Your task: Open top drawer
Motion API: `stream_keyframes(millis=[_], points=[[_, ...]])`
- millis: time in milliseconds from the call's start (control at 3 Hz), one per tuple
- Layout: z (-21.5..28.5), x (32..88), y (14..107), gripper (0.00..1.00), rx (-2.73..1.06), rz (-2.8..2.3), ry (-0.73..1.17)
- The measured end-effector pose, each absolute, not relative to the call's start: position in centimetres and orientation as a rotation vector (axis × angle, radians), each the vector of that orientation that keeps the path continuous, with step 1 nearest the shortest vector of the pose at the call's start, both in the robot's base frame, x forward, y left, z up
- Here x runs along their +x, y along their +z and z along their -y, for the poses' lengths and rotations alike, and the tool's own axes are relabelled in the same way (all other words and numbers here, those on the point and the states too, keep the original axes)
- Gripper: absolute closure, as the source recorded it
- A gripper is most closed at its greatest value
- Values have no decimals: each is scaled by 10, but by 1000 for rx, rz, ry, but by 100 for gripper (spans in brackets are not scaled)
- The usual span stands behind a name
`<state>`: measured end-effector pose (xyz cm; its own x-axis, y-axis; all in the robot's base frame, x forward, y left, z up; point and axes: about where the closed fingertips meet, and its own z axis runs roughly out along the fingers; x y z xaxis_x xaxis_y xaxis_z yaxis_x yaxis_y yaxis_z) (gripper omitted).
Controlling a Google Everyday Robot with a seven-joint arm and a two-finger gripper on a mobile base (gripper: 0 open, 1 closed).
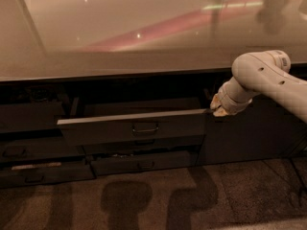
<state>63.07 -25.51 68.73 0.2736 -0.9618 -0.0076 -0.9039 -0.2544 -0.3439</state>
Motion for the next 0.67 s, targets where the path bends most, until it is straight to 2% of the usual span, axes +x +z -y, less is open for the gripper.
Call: stream_keyframes(millis=[667], points=[[252,620,686,100,-2284,-1690,-283]])
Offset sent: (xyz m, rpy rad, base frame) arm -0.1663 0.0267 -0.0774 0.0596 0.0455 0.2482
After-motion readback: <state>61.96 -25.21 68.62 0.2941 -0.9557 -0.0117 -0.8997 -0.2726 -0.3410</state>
